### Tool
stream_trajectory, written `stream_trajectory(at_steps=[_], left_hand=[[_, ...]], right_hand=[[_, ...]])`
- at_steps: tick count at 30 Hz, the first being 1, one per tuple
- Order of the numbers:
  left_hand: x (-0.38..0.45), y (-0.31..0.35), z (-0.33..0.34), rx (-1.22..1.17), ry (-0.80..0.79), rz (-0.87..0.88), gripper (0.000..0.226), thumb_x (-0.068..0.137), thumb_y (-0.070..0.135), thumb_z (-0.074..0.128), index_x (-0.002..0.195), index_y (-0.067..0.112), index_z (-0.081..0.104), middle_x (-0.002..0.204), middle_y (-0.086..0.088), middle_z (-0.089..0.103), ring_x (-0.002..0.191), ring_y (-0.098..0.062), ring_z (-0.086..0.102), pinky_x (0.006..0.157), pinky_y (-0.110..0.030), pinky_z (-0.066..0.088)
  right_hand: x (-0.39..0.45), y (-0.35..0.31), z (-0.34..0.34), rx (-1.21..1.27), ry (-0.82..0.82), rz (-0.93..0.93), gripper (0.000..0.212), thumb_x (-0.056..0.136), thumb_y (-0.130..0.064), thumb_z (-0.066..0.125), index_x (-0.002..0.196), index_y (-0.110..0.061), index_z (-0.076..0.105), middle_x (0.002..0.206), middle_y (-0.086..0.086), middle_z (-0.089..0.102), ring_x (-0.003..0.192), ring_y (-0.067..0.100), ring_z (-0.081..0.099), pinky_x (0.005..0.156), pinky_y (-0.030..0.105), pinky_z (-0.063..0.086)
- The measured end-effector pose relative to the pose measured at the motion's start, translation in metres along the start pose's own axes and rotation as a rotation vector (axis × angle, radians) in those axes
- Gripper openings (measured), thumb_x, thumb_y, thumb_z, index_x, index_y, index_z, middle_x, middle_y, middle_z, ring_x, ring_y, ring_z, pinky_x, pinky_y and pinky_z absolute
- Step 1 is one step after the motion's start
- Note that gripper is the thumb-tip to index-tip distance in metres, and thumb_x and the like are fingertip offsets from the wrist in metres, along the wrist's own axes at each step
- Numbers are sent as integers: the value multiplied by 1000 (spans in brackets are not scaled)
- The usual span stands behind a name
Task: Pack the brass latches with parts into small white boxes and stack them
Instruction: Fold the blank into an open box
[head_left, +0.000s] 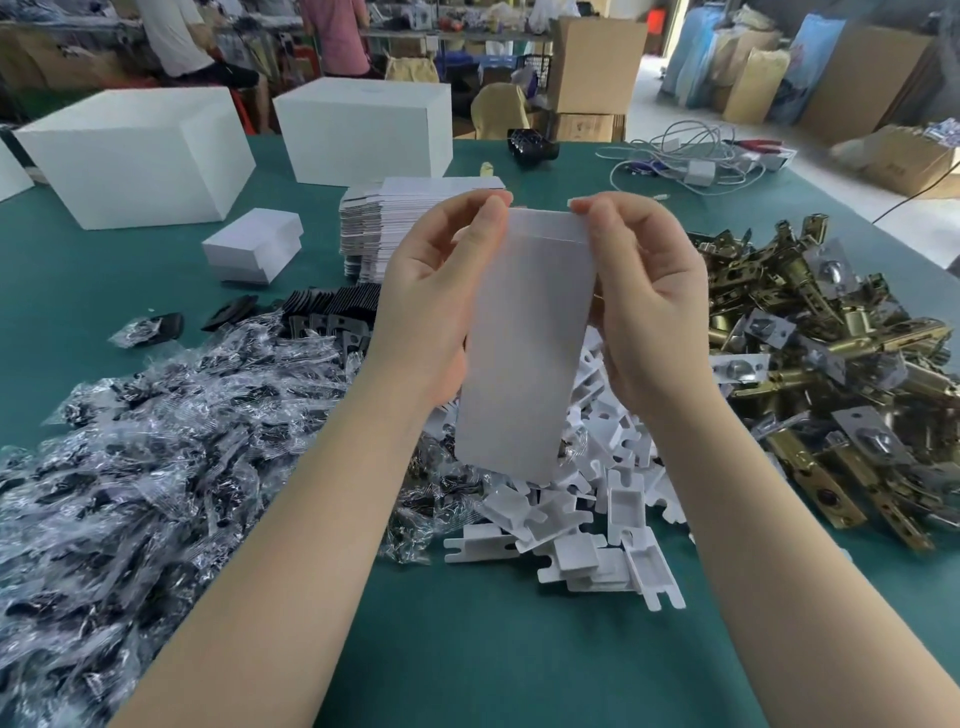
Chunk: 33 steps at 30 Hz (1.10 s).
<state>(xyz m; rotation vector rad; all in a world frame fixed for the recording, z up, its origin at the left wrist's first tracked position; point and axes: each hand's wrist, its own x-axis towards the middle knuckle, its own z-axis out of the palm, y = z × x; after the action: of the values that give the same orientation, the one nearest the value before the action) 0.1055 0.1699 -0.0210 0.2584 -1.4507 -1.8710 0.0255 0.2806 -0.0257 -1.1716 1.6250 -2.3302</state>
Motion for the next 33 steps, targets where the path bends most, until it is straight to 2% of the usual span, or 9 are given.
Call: stream_trajectory(at_steps=[2, 13, 17, 20, 21, 23, 26, 30, 33], left_hand=[[1, 2, -3, 10, -16, -20, 9, 97, 21, 62, 95, 23, 70, 94, 2, 68, 96, -18, 58, 84, -34, 49], [2, 4, -7, 100, -98, -100, 17, 101, 22, 56, 99, 28, 72, 99, 11, 71, 92, -8, 61, 75, -25, 54], [1, 0, -7, 355, -116, 5, 22, 103, 33, 51, 119, 29, 65, 113, 8, 64, 100, -4, 57, 89, -27, 49], [0, -2, -10, 720, -218, 23, 86, 81, 61, 70, 153, 40, 26, 153, 15, 36, 120, 17, 32, 91, 1, 30], [-1, -3, -9, 778, -245, 5, 111, 69, 65, 77, 155, 43, 11, 157, 18, 26, 116, 22, 24, 83, 7, 24], [-3, -5, -9, 819, -265, 28, 131, 60, 61, 86, 155, 41, -1, 148, 19, 25, 109, 24, 28, 74, 11, 24], [-4, -7, -9, 799, -222, 74, 119, 65, 46, 90, 153, 39, 10, 135, 21, 27, 106, 14, 38, 75, 7, 30], [-3, -5, -11, 844, -240, 152, 106, 66, 33, 90, 149, 40, 23, 130, 23, 35, 100, 21, 39, 76, 7, 30], [-5, -5, -8, 970, -289, 208, 108, 63, 32, 90, 147, 43, 22, 139, 15, 37, 102, 7, 35, 74, -4, 33]], right_hand=[[3, -2, -5, 39, -35, 103, 11, 98, -17, 56, 95, -21, 66, 72, -13, 67, 64, 4, 60, 54, 22, 50], [10, -3, -29, 138, -243, 285, 22, 90, -14, 61, 76, -27, 71, 85, -4, 72, 71, 16, 69, 66, 33, 59], [12, -3, -27, 89, -165, 277, 25, 92, -11, 63, 75, -26, 71, 84, -2, 73, 70, 18, 69, 65, 35, 60], [12, -5, -20, 28, -105, 232, 28, 93, -8, 64, 73, -27, 72, 79, 4, 71, 67, 21, 65, 64, 35, 59], [11, -5, -17, 9, -93, 215, 28, 93, -8, 65, 74, -26, 72, 78, 6, 70, 67, 22, 63, 62, 35, 58], [9, -6, -14, -23, -75, 195, 23, 93, -8, 66, 77, -23, 71, 77, 7, 69, 71, 23, 63, 62, 38, 57], [7, -7, -12, -51, -95, 210, 18, 94, -6, 64, 81, -18, 67, 77, 8, 68, 71, 26, 61, 60, 36, 55], [8, -12, -17, -120, -120, 226, 20, 93, -3, 61, 79, -18, 62, 76, 18, 67, 70, 27, 63, 66, 42, 60], [8, -12, -18, -317, -100, 124, 15, 86, -15, 71, 76, -21, 63, 71, 4, 71, 70, 15, 66, 66, 41, 60]])
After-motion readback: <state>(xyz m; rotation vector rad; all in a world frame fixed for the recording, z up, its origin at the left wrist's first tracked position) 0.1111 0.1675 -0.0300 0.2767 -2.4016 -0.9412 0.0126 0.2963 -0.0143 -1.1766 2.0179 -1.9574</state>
